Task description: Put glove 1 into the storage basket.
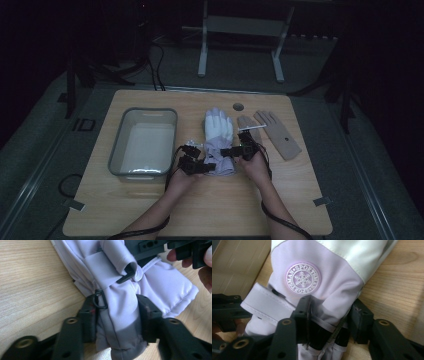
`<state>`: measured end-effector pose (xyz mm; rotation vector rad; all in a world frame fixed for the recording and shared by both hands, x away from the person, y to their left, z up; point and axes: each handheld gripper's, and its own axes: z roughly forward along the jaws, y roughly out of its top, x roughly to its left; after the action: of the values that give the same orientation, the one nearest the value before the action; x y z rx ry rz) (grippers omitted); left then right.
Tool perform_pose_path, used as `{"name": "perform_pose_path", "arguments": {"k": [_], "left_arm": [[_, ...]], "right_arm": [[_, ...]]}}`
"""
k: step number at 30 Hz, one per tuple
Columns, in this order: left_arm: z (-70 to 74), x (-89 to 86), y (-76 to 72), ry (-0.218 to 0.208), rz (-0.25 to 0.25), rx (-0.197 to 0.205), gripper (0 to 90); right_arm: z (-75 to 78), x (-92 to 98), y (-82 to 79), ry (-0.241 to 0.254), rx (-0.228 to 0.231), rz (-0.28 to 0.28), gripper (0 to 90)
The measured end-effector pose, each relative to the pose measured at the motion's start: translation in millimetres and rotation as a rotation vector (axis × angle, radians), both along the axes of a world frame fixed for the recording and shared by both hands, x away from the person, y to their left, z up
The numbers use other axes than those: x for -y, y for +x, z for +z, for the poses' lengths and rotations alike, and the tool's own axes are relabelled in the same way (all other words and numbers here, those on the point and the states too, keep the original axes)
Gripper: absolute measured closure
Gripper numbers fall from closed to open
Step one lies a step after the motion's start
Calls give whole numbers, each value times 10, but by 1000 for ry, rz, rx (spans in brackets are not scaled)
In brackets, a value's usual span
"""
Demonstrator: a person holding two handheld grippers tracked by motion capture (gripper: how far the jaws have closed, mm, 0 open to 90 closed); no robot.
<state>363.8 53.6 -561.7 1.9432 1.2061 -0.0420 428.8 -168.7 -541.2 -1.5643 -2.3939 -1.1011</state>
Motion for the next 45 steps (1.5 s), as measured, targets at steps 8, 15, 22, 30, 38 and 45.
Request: {"name": "perform_pose_path", "arguments": {"k": [8,15,22,30,38,45], "left_arm": [[41,-6,-20,5,-3,11,691],[103,-20,-32,-12,-12,18,719],[309,-60,-28,-27,-15,48,718],[589,-122,-73,-32,-23,80,716],[909,-286,-93,-16,-29,118,715],[1082,-521,-110,-9,-16,132,715]], "right_arm": [[115,-63,-50,-60,38,-7,720],[178,-61,-80,-61,51,-17,745],[375,-38,-103,-21,79,-33,746],[662,-66,-174,-7,133,-29,745],[967,-189,-209,12,175,-17,744],[1152,-419,-208,25,197,3,743]]}}
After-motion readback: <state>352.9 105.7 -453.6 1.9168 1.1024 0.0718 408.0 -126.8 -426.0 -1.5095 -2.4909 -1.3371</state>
